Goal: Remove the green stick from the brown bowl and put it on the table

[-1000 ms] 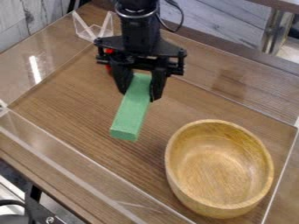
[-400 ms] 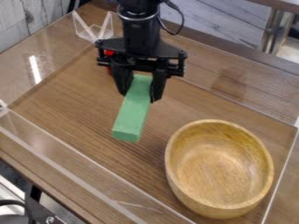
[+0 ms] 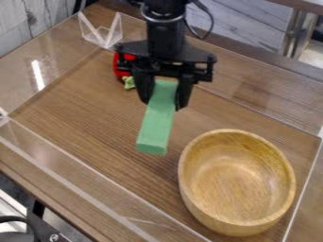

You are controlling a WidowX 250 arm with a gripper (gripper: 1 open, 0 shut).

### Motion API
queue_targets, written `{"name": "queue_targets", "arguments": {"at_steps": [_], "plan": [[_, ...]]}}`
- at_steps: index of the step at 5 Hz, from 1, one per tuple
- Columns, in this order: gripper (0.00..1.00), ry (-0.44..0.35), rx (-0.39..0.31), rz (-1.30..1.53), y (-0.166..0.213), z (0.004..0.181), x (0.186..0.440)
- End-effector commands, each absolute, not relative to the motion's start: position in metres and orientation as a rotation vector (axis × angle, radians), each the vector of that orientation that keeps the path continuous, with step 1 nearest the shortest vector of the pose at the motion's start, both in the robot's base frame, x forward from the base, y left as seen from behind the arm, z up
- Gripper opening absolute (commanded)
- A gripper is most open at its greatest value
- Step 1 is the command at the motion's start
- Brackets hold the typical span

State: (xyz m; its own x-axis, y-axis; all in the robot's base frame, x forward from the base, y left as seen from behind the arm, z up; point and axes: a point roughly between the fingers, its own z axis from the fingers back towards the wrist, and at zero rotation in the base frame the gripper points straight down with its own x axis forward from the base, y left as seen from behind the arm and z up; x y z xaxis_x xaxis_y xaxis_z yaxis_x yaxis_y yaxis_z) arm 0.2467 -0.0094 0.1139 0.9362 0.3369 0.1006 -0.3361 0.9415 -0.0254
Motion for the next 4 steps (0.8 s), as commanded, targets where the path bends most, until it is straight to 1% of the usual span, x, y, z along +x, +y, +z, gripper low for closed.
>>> {"name": "queue_targets", "arguments": {"at_steps": [1, 3, 4], "plan": [[0.0, -0.15, -0.01, 0.346, -0.012, 0.118, 0.247], [0.0, -0.163, -0.018, 0.246, 0.0, 0.144, 0.245], [0.0, -0.174, -0.028, 0.198, -0.011, 0.145, 0.245]]}}
